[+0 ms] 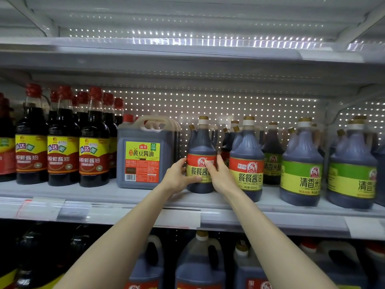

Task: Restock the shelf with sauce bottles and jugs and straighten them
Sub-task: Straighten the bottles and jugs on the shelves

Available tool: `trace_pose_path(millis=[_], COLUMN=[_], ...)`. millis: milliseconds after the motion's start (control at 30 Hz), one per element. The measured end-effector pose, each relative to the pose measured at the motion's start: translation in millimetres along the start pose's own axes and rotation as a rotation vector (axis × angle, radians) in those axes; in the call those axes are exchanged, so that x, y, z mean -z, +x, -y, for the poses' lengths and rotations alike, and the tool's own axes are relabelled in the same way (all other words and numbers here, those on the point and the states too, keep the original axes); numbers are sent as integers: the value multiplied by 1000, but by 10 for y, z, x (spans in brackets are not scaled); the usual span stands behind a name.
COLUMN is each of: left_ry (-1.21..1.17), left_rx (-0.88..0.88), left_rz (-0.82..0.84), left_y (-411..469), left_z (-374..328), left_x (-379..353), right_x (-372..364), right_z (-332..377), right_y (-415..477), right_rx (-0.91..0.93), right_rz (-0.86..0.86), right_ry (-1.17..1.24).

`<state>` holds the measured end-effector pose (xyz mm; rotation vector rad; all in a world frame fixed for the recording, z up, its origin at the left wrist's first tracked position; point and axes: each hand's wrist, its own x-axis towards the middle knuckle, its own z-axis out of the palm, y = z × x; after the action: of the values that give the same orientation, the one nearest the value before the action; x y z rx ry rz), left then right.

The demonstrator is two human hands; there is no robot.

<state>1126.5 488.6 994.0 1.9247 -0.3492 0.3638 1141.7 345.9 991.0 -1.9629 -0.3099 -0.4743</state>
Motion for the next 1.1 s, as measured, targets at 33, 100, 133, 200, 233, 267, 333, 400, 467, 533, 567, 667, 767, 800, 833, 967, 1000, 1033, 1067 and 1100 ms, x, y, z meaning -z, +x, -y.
trace_pose_path(millis=[33,100,133,200,233,267,333,400,467,533,567,667,767,800,833,967,1000,1033,1067,1100], left_ry=[-2,1,2,1,1,2,11,20,27,34,36,34,37,39,41,56,63,73,82,93], left_rx=[3,6,5,0,-1,-3,-4,1,2,-4,-6,0,-4,-7,-10,6,10,9,10,10], left_rz=[3,9,11,12,12,12,8,3,5,7,7,14,17,14,11,22,22,15,3,-14], left_y=[1,7,8,2,-3,-7,-11,-10,-9,-11,-12,-16,-23,-21,-18,-13,-21,-30,-41,-58], left_z=[0,-5,-7,-10,-9,-7,-4,-4,-8,-16,-22,-26,-13,-10,-14,-31,-36,-45,-60,-83], left_x=[2,3,4,1,-1,-2,-4,-4,-6,-7,-6,-3,-10,-10,-7,15,20,27,35,42], right_x=[-4,-4,-2,-2,-6,-11,-18,-18,-14,-15,-16,-17,-11,-9,-9,-7,1,14,36,66], right_z=[-2,-3,-4,-2,-1,-1,-8,-14,-13,-4,3,20,21,26,33,69,89,112,139,165], right_y=[1,5,8,7,8,3,0,-6,-13,-17,-17,-32,-49,-52,-50,-55,-76,-97,-126,-155], right_rx=[3,4,4,2,0,0,1,-2,0,2,3,0,4,3,1,9,17,24,31,35], right_rz=[-1,-2,-3,-3,-4,-6,-13,-16,-21,-28,-28,-26,-27,-26,-24,-38,-46,-55,-62,-69], right_ry=[1,2,4,9,8,4,1,6,4,-1,-1,1,6,7,8,5,3,13,31,54])
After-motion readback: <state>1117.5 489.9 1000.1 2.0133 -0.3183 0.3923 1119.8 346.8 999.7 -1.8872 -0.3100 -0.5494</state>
